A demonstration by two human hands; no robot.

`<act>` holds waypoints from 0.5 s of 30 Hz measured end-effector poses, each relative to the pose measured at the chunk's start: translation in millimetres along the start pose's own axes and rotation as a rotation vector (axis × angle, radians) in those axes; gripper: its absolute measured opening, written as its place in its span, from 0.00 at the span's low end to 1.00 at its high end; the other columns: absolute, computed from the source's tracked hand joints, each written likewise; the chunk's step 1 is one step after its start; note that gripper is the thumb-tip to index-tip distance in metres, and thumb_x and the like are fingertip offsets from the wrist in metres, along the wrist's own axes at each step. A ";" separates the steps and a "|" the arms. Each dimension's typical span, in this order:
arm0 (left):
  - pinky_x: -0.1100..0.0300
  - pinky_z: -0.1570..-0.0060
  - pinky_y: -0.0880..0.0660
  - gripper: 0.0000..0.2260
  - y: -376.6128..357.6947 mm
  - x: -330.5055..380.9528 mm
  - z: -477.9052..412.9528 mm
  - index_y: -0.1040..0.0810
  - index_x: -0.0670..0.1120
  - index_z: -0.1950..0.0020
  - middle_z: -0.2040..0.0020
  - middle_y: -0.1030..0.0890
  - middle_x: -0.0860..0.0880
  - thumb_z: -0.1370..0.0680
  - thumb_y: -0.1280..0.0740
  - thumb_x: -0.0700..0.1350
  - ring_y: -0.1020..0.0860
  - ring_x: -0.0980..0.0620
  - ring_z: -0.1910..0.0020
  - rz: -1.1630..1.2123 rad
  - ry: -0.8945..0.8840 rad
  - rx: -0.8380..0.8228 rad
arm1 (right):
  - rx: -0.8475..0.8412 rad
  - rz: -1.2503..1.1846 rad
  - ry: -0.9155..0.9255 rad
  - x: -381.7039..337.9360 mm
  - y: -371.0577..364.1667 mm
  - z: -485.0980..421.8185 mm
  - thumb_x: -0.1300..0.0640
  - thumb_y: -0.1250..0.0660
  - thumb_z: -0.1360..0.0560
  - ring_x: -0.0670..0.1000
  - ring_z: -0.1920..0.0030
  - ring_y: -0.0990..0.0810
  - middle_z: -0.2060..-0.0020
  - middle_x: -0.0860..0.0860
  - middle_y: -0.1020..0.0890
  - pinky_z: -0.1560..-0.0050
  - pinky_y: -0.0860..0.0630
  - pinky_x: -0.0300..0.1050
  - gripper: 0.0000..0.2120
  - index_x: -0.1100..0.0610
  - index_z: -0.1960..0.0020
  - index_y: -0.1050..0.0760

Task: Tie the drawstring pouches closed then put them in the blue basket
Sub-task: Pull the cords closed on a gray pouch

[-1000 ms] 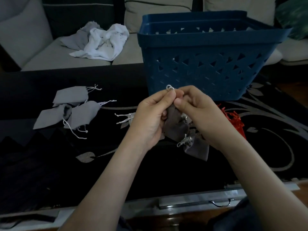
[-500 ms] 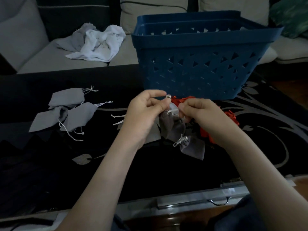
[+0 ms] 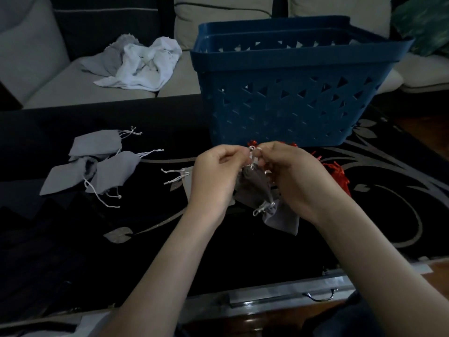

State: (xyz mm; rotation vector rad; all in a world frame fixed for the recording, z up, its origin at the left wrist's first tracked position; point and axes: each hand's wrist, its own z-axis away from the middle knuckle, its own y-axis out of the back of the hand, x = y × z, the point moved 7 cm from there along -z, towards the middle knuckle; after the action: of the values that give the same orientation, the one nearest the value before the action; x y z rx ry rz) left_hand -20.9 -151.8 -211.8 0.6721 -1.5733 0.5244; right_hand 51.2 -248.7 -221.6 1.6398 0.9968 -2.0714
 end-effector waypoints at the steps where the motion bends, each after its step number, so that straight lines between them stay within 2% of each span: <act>1: 0.75 0.71 0.33 0.05 -0.5 -0.3 0.1 0.17 0.39 0.54 0.69 0.21 0.54 0.23 0.33 0.38 0.26 0.65 0.74 0.006 0.001 0.001 | -0.033 0.001 0.037 -2.1 -4.0 2.2 0.65 0.43 0.22 0.44 0.72 0.26 0.72 0.48 0.25 0.71 0.30 0.35 0.08 0.61 0.59 0.28; 2: 0.74 0.70 0.33 0.05 -0.4 -1.0 -0.4 0.17 0.40 0.54 0.69 0.20 0.54 0.23 0.33 0.38 0.26 0.65 0.74 0.004 0.003 0.002 | -0.048 0.058 0.096 -5.0 -5.9 3.9 0.66 0.42 0.22 0.43 0.72 0.26 0.71 0.49 0.24 0.71 0.29 0.33 0.07 0.61 0.57 0.28; 4: 0.72 0.68 0.31 0.05 -0.2 -3.3 -1.9 0.17 0.41 0.55 0.70 0.20 0.54 0.23 0.33 0.39 0.25 0.64 0.72 0.002 0.013 -0.003 | -0.012 0.353 0.270 -12.8 -4.7 5.7 0.66 0.39 0.22 0.41 0.69 0.27 0.68 0.49 0.25 0.65 0.30 0.32 0.05 0.61 0.56 0.26; 7: 0.69 0.66 0.29 0.06 -1.7 -4.5 -2.3 0.17 0.43 0.56 0.70 0.21 0.54 0.23 0.34 0.39 0.26 0.63 0.71 0.003 0.024 -0.029 | 0.063 0.631 0.432 -18.9 -3.2 5.3 0.65 0.35 0.25 0.43 0.64 0.25 0.66 0.48 0.23 0.58 0.29 0.39 0.05 0.56 0.57 0.25; 10: 0.65 0.62 0.28 0.07 -5.1 -2.0 1.1 0.18 0.43 0.57 0.67 0.20 0.50 0.22 0.35 0.38 0.25 0.61 0.69 -0.031 0.000 -0.070 | 0.090 0.660 0.486 -20.6 -2.1 5.6 0.65 0.33 0.25 0.48 0.62 0.21 0.67 0.49 0.21 0.55 0.26 0.44 0.08 0.52 0.55 0.26; 15: 0.60 0.58 0.26 0.07 -6.9 2.8 2.9 0.17 0.45 0.56 0.62 0.17 0.45 0.22 0.35 0.41 0.23 0.58 0.65 -0.082 -0.049 -0.111 | 0.137 0.680 0.506 -21.4 3.4 3.8 0.66 0.32 0.27 0.46 0.62 0.22 0.66 0.49 0.20 0.57 0.28 0.35 0.12 0.52 0.52 0.31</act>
State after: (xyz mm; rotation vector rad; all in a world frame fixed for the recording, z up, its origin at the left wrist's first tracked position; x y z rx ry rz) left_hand -18.3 -159.1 -209.8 0.6656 -1.6008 0.3593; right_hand 56.8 -257.3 -202.2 2.2345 0.3216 -1.3245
